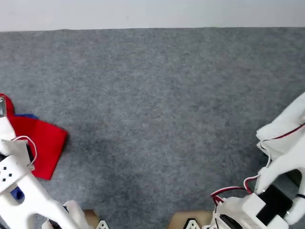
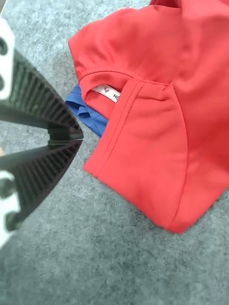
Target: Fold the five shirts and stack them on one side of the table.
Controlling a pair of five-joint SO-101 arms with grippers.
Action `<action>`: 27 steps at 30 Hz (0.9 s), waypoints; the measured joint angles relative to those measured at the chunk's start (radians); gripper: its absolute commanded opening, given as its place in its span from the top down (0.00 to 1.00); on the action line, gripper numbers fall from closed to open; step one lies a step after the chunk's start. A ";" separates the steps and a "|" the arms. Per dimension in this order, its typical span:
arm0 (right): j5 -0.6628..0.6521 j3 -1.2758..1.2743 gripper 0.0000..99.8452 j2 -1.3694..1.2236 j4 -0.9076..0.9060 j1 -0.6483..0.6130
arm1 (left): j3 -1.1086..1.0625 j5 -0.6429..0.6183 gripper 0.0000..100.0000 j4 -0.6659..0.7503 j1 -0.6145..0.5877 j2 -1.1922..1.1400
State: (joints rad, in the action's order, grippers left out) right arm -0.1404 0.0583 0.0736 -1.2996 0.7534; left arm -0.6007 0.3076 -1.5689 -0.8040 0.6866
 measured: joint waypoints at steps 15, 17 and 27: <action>-0.083 0.000 0.99 -0.189 0.129 0.132 | 0.000 0.032 0.99 0.000 0.000 0.000; -0.089 0.000 0.98 -0.215 0.146 0.141 | 0.000 0.032 0.99 0.000 0.000 0.000; -0.146 0.026 0.67 -0.236 0.180 0.180 | -0.018 0.032 0.99 0.000 0.000 0.000</action>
State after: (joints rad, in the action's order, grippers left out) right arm -0.2862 0.0844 -0.1626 -1.1201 0.9329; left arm -0.6191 0.3399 -1.5689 -0.8040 0.6866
